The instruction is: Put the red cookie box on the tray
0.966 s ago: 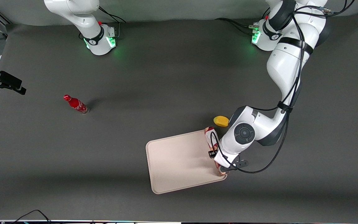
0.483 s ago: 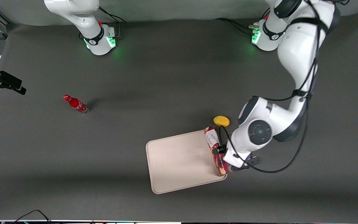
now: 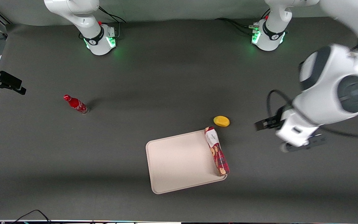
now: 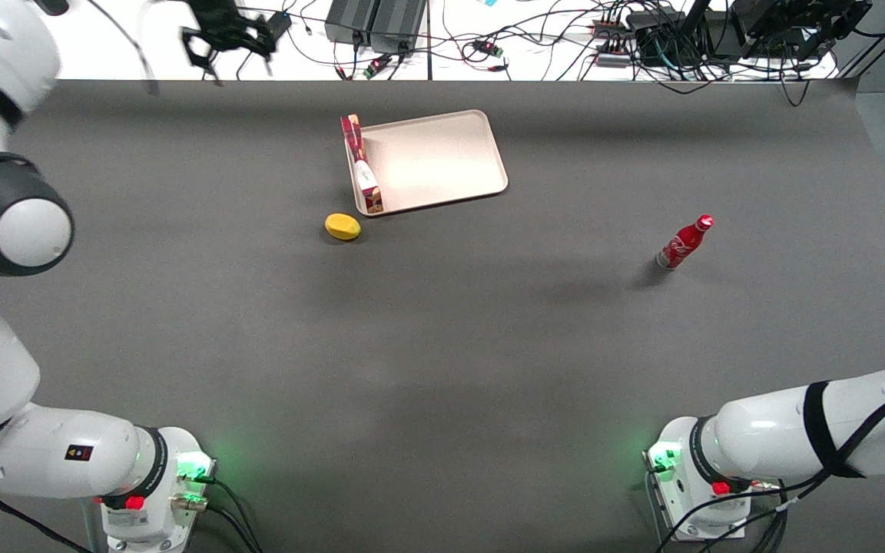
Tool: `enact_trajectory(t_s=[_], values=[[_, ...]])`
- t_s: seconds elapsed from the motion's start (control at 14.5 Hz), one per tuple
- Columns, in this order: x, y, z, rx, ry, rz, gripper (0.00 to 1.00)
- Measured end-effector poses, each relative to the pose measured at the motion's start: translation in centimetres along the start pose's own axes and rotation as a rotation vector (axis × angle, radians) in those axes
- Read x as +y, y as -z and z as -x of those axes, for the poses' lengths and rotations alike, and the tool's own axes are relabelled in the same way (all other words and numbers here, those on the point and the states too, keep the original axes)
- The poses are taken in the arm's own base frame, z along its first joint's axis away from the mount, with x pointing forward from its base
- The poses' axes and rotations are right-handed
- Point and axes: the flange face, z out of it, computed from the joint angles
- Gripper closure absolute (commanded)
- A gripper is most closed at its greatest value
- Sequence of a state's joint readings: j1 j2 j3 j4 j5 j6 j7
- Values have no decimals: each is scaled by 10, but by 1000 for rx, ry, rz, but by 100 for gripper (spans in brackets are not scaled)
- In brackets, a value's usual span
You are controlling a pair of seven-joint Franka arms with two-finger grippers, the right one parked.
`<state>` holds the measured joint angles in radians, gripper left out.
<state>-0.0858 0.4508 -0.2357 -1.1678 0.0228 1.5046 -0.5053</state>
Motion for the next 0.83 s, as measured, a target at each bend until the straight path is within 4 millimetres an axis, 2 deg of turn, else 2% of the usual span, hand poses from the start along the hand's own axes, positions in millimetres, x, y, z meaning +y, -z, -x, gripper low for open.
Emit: enact_trajectory(t_s=[0.21,0.34,0.55,0.69,0.83], values=[[-78,58,27,-37,-73,-36,0],[-115,75,47,-43,-111,-46,0],[-152,65,75,-40,-134,-43,0],[-165,53,90,-41,-143,-39,0],[-177,54,96,-35,-145,-33,0]])
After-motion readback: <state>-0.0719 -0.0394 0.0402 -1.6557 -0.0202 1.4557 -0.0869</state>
